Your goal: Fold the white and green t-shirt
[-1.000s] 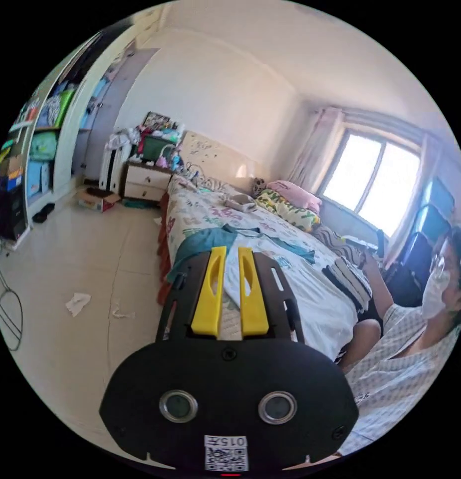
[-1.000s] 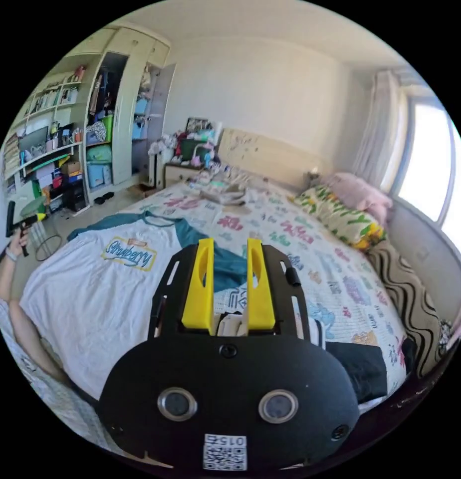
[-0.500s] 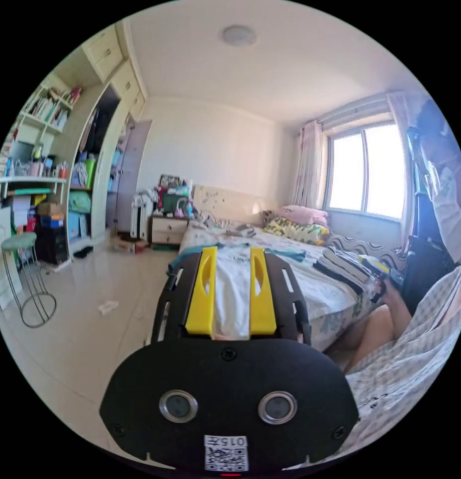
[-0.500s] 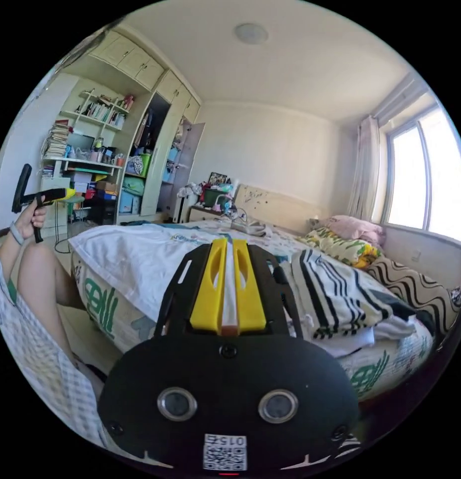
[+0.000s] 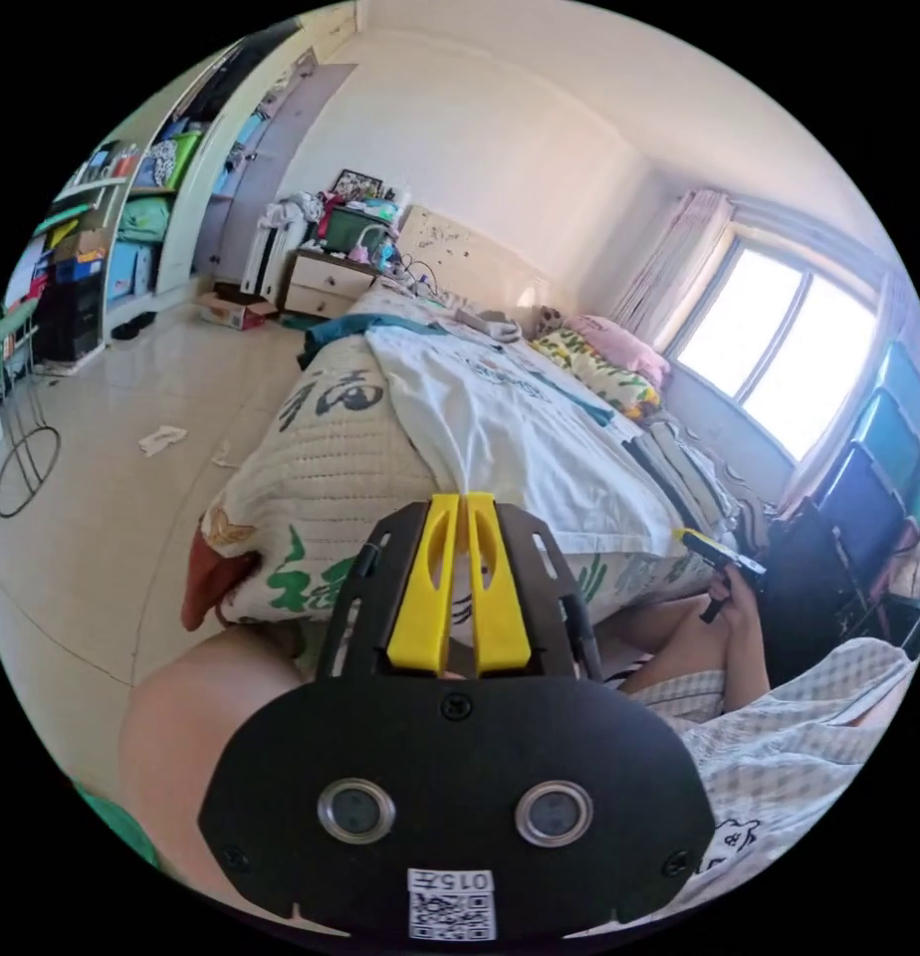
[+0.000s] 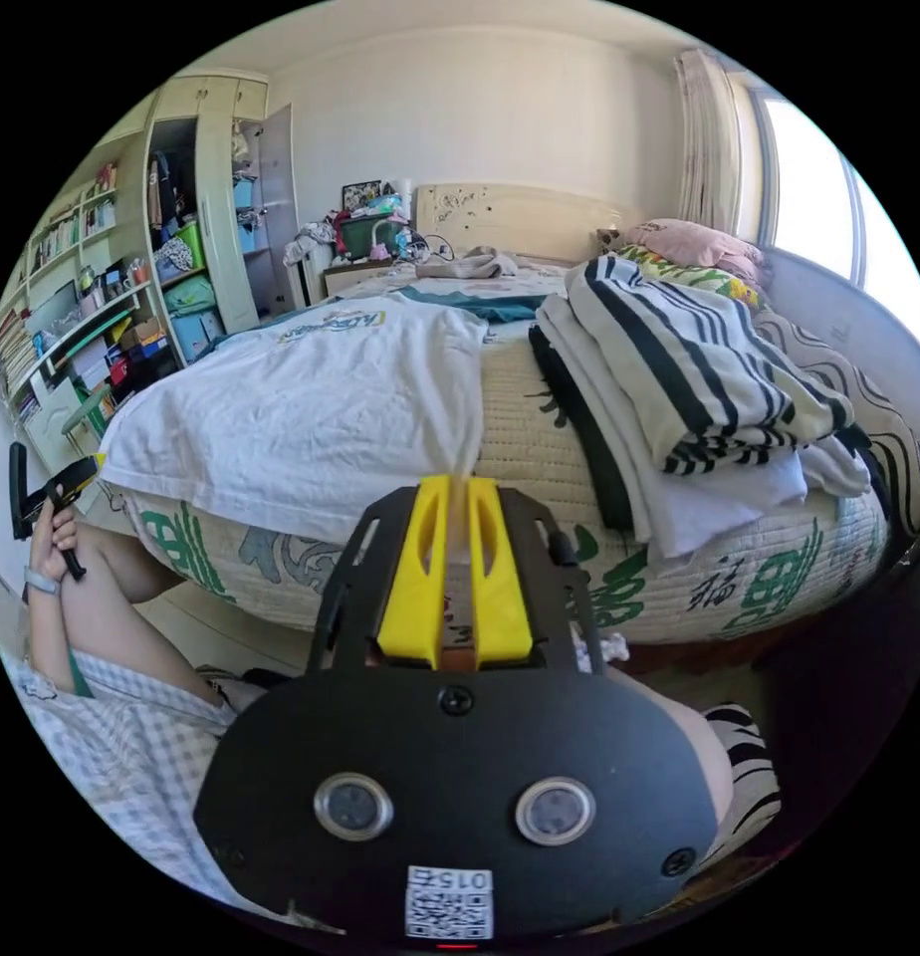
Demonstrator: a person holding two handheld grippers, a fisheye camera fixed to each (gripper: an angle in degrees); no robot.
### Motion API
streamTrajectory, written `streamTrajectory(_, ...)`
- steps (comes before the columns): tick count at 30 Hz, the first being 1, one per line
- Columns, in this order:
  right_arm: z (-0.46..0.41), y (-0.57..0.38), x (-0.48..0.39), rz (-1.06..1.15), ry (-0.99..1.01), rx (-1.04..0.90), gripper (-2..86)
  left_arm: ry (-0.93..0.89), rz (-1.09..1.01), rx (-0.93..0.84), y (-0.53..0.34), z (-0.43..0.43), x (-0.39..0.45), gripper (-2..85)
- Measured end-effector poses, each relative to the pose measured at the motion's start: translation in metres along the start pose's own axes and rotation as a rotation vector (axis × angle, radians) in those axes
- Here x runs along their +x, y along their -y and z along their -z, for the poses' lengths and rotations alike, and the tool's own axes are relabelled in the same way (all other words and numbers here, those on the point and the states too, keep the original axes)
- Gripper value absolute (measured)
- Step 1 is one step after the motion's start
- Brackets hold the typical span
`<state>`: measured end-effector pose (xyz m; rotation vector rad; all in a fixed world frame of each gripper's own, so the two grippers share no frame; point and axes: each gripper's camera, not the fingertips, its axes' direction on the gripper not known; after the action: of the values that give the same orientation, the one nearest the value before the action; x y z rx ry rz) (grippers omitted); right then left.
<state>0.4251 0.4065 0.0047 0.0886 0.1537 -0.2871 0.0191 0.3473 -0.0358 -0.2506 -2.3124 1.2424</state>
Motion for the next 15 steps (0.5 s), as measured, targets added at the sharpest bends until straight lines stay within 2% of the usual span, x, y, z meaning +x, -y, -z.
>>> streamTrajectory(3,0.028,0.002,0.018,-0.043,0.111,0.067,-0.5,-0.042,0.000,0.133,-0.005,0.028,-0.002,0.1)
streamTrajectory(5,0.040,0.004,0.026,-0.056,0.157,0.069,-0.8,-0.028,-0.023,0.158,-0.006,0.043,0.001,-0.1)
streamTrajectory(11,0.039,0.003,0.021,0.008,0.110,-0.073,-0.5,0.142,-0.116,0.088,-0.012,0.050,0.018,-0.3)
streamTrajectory(15,0.043,0.018,0.022,-0.016,0.057,-0.099,2.6,0.092,-0.017,0.007,-0.009,0.032,-0.001,0.3)
